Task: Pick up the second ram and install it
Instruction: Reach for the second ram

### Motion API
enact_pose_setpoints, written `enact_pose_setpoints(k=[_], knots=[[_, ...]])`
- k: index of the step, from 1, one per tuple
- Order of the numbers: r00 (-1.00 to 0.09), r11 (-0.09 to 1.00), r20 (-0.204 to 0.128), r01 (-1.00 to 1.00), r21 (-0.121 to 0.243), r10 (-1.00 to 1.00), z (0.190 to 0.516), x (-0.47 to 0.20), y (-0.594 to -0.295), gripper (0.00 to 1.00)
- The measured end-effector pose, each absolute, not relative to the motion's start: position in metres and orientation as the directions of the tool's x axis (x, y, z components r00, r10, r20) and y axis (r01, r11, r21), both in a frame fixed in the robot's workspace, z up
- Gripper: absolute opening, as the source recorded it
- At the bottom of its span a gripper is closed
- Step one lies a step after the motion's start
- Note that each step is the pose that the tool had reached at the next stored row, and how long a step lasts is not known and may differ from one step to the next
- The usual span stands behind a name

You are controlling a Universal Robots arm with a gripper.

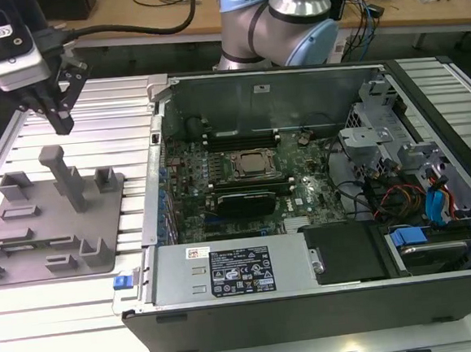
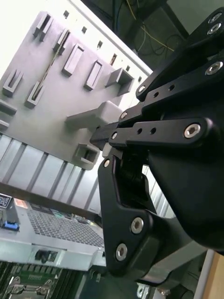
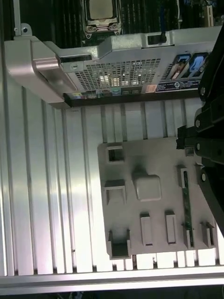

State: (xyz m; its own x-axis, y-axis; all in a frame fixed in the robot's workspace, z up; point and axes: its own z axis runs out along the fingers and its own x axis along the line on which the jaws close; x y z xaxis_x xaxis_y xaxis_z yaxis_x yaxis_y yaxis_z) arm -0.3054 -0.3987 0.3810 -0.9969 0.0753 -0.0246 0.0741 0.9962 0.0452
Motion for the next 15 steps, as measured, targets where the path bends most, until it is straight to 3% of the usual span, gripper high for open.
enact_pose_setpoints(k=[15], knots=[[-0.997,0.996,-0.025,0.074,0.045,0.075,0.357,-0.349,-0.406,0.08]])
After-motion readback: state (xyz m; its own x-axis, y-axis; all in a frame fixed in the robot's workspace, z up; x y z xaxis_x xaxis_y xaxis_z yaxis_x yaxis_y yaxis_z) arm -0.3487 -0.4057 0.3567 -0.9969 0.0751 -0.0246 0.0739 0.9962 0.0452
